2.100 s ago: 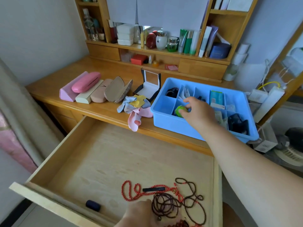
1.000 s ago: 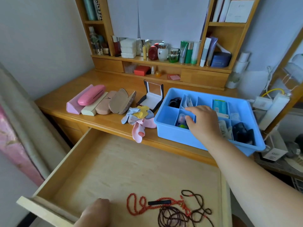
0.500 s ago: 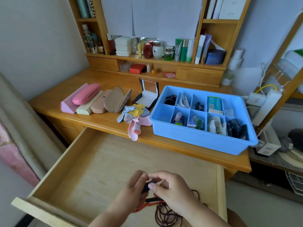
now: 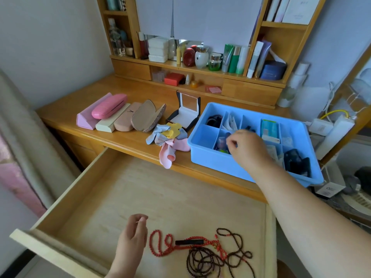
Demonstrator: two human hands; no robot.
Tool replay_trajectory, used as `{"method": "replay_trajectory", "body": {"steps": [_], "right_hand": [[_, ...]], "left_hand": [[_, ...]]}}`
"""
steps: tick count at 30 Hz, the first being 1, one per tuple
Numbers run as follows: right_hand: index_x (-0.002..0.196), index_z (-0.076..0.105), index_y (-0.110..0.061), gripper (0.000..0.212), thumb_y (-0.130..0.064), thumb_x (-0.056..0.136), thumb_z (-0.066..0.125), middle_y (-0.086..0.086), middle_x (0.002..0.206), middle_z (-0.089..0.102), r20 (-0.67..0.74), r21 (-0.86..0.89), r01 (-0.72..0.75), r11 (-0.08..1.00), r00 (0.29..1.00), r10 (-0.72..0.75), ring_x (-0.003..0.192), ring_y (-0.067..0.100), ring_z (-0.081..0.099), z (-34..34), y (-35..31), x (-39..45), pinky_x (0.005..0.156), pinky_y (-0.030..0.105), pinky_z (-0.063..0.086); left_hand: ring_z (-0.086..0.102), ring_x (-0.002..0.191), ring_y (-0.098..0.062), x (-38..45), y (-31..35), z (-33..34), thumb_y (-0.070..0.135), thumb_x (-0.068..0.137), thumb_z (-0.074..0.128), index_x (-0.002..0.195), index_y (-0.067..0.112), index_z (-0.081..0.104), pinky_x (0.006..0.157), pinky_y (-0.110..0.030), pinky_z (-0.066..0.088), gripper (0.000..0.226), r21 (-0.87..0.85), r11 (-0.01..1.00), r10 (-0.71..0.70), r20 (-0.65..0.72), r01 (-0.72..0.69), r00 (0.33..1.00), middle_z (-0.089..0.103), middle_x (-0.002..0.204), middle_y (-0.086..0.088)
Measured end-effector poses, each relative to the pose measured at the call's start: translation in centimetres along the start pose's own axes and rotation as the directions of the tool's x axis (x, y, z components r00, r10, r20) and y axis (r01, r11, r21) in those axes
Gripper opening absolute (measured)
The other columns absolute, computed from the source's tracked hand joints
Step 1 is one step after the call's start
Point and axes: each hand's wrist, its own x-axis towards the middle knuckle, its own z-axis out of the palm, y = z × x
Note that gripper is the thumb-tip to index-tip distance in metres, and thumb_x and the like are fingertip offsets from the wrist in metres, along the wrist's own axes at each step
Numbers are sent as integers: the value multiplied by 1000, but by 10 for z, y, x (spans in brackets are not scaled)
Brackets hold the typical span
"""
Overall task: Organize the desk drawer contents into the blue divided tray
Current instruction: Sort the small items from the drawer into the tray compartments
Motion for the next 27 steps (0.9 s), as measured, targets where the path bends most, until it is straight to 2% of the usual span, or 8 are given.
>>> {"method": "replay_trajectory", "body": {"steps": [3, 7, 11, 16, 18, 20, 23, 27], "right_hand": [[60, 48, -13, 43, -30, 98, 38, 7, 67, 56, 89, -166, 63, 984, 995, -49, 78, 32, 55, 10, -3, -1, 67, 34, 30], [73, 68, -10, 43, -36, 96, 43, 12, 77, 63, -49, -195, 181, 964, 980, -194, 83, 34, 55, 8, -1, -5, 76, 36, 35], [70, 64, -24, 50, -47, 98, 29, 5, 77, 61, 148, -220, 154, 963, 981, -123, 91, 28, 55, 5, -7, -4, 95, 41, 33], [81, 70, -10, 20, -22, 88, 57, 4, 84, 67, -254, -51, 422, 905, 871, -420, 85, 27, 58, -4, -13, -49, 82, 38, 39], [80, 68, -14, 19, -23, 90, 55, -1, 82, 65, -181, 26, 500, 866, 854, -488, 81, 21, 56, 7, -13, -92, 81, 36, 42], [82, 68, -19, 22, -29, 92, 52, -7, 82, 64, 48, 161, 411, 897, 905, -423, 81, 12, 57, 25, -6, -138, 85, 34, 48], [85, 68, -26, 16, -31, 91, 54, -15, 84, 63, 365, 295, 46, 954, 918, -157, 81, 1, 57, 51, 10, -191, 82, 28, 51], [76, 67, -39, 18, -29, 89, 59, -12, 80, 69, 488, 373, -297, 879, 869, 86, 78, 1, 61, 69, 19, -223, 71, 15, 49]], "left_hand": [[40, 49, -17, 3, -4, 3, 22, 98, 43, 90, 26, 56, 55, -31, 34, 15, 60, 998, 13, 18, -14, 1000, 43, 53, -2], [40, 46, -12, 4, -6, 10, 24, 96, 44, 90, 33, 53, 51, -27, 34, 14, 152, 988, -16, 78, 4, 997, 44, 52, 3], [39, 45, -5, 3, -10, 9, 19, 96, 42, 102, 31, 51, 46, -20, 33, 16, 248, 969, -42, 130, 8, 991, 43, 57, 5], [52, 64, -3, -5, -8, 12, 21, 94, 48, 106, 34, 53, 53, -16, 39, 19, 456, 866, 65, 308, -207, 949, 55, 80, 12], [53, 78, 0, -8, -5, 24, 24, 93, 51, 107, 32, 59, 65, -17, 46, 18, 504, 776, 139, 449, -379, 883, 54, 94, 15], [55, 90, -6, -8, -3, 40, 23, 92, 53, 112, 29, 61, 76, -21, 48, 23, 539, 694, 161, 530, -477, 832, 54, 104, 12], [55, 102, -16, -3, -1, 63, 17, 91, 51, 119, 25, 56, 85, -31, 47, 30, 687, 533, 59, 552, -494, 832, 53, 115, 7], [60, 94, -23, 0, 2, 74, 11, 91, 47, 108, 19, 57, 79, -38, 52, 22, 803, 362, -53, 525, -474, 849, 55, 110, -1]]}}
